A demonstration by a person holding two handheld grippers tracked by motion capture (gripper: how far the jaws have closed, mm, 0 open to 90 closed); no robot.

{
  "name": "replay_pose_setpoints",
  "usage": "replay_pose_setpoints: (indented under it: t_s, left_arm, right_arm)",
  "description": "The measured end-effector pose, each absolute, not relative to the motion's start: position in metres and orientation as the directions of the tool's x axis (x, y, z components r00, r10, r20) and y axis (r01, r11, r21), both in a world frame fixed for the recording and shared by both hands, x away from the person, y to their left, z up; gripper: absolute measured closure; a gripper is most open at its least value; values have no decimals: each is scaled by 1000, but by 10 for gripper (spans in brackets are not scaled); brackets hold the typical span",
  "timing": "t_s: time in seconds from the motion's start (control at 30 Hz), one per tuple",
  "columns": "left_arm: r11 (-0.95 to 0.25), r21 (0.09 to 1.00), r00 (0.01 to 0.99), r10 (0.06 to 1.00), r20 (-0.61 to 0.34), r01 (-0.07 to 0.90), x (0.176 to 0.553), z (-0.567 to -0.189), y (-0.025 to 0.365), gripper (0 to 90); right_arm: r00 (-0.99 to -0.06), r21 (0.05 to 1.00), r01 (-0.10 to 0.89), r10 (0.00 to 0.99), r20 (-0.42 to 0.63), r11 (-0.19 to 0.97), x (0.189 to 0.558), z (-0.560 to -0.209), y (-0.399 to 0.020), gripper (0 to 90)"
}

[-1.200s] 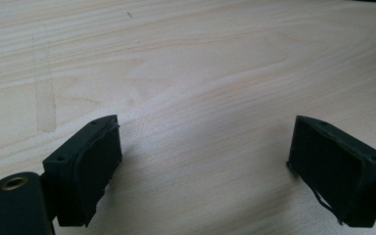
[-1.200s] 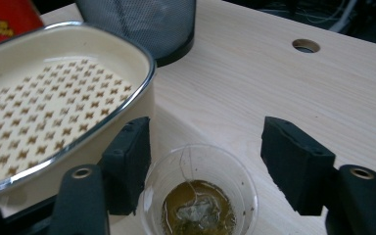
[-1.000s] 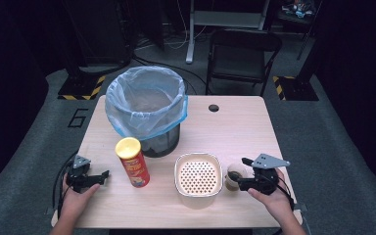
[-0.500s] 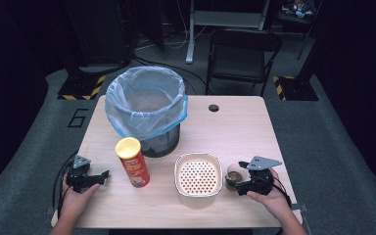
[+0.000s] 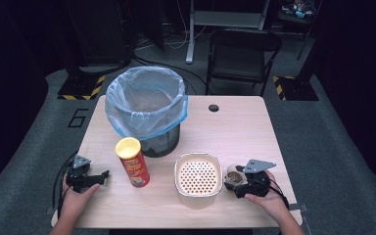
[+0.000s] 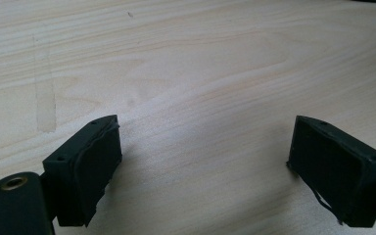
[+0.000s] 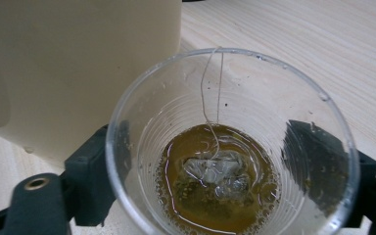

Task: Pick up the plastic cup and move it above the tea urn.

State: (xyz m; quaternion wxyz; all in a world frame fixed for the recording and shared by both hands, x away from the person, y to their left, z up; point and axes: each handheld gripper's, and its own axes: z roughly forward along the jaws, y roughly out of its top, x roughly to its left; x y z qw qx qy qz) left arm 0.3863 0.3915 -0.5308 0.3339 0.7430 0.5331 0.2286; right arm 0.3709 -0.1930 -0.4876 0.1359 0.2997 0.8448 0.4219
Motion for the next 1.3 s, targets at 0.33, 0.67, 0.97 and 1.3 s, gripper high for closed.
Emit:
replay_pose_setpoints:
  t_s: [0.33,0.67,0.97,1.3]
  left_arm:
    - [-206,744,324,946,-15,636,386,-531,391,120]
    - [-206,744,326,945,-16,635,387,-531,391,121]
    - [-206,744,326,945,-16,635,387,-531,391,121]
    - [-207,744,326,945,-15,635,387,-531,391,121]
  right_arm:
    - [-779,810,369,626,3,456,371,-485,-194,275]
    - [-775,806,345,630,-44,481,368,-483,-194,310]
    - [-765,809,356,643,-36,468,372,-483,-199,318]
    - [-755,788,371,654,-52,490,376,-479,-204,327]
